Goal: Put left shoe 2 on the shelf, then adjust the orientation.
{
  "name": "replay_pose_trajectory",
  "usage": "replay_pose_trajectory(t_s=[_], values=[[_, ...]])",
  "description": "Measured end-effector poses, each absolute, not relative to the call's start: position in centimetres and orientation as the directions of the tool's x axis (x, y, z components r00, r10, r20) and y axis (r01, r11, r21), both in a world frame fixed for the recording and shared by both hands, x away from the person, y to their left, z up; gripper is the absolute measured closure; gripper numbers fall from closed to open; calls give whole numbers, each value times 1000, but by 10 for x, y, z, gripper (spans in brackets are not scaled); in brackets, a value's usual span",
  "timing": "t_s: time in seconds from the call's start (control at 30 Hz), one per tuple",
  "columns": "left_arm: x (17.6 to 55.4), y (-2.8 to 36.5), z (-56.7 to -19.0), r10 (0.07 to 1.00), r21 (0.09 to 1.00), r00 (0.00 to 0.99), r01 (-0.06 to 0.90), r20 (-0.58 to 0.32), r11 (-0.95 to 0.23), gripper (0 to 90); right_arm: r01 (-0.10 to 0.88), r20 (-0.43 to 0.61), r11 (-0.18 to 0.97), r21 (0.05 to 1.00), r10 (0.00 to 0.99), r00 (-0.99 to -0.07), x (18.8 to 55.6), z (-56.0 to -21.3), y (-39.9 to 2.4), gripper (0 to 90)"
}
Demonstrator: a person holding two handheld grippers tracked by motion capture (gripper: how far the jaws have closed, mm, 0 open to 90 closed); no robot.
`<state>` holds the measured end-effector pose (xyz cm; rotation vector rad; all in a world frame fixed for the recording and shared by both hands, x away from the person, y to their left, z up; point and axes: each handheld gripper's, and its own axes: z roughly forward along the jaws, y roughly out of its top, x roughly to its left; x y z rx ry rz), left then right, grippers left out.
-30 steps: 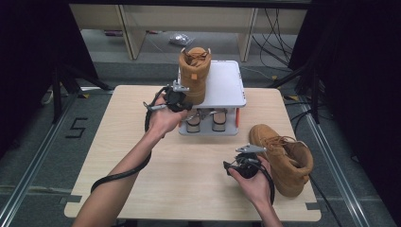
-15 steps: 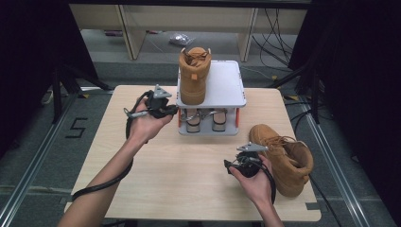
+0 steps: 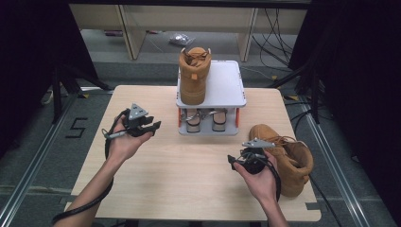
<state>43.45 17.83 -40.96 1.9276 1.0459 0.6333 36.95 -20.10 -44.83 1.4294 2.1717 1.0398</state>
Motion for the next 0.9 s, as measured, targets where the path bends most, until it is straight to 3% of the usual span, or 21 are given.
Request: replay_pose_trajectory(t_s=[0.23, 0.33, 0.77, 0.9], values=[[425, 184, -429, 862, 863, 506, 441, -12, -247, 507, 637, 75, 240, 733, 901, -426, 370, -439, -208, 447], [423, 188, -436, 867, 865, 498, 444, -24, -232, 498, 660, 115, 198, 725, 910, -398, 369, -436, -208, 451], [404, 206, -461, 900, 867, 434, 465, -47, -179, 488, 650, 76, 238, 721, 906, -416, 375, -414, -219, 521], [399, 207, -465, 898, 869, 437, 463, -53, -175, 486, 671, 105, 204, 713, 915, -389, 375, -405, -220, 542]])
